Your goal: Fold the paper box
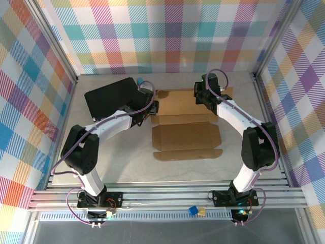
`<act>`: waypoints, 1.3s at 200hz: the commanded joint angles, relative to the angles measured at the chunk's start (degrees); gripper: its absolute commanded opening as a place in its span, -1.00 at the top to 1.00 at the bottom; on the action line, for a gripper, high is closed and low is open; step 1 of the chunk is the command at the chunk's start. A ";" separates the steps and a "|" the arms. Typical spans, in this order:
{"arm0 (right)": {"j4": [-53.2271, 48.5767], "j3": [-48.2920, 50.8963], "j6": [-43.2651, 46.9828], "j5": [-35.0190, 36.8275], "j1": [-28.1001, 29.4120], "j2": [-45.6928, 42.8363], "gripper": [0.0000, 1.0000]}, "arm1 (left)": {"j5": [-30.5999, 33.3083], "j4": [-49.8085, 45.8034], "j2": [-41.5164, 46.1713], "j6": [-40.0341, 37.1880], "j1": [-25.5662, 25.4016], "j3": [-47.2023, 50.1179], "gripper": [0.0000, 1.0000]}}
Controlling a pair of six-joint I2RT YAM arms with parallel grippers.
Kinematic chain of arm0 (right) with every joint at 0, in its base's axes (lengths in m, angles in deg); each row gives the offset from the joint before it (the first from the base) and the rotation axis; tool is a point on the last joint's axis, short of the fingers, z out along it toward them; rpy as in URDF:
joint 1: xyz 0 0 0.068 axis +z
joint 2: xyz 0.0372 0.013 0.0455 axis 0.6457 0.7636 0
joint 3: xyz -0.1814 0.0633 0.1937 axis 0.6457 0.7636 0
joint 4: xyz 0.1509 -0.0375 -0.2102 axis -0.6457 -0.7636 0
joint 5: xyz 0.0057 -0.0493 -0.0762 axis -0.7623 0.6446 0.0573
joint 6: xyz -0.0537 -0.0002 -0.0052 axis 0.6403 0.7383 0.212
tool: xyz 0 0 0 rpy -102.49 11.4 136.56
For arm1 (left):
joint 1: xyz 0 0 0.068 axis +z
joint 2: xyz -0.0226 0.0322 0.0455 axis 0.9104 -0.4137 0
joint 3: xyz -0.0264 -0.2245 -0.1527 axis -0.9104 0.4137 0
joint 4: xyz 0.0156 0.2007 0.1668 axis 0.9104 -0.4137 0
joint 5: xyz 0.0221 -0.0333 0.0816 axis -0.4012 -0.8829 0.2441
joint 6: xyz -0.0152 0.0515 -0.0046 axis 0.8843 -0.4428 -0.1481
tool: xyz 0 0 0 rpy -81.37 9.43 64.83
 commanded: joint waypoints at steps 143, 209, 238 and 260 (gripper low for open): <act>2.21 -0.66 4.15 -3.52 -0.91 0.28 1.00 | -34.73 -2.88 -7.50 -11.52 21.66 -4.26 0.35; 2.47 -1.13 3.79 -3.53 -0.97 1.00 1.00 | -37.59 4.10 -6.63 -15.17 16.87 -0.70 0.26; 2.89 -0.89 3.77 -3.35 -0.97 1.26 1.00 | -37.75 5.56 -3.24 -15.66 16.20 1.95 0.25; 3.28 -1.00 3.92 -3.76 -0.96 1.51 1.00 | -37.73 5.61 -2.35 -15.95 15.76 3.02 0.23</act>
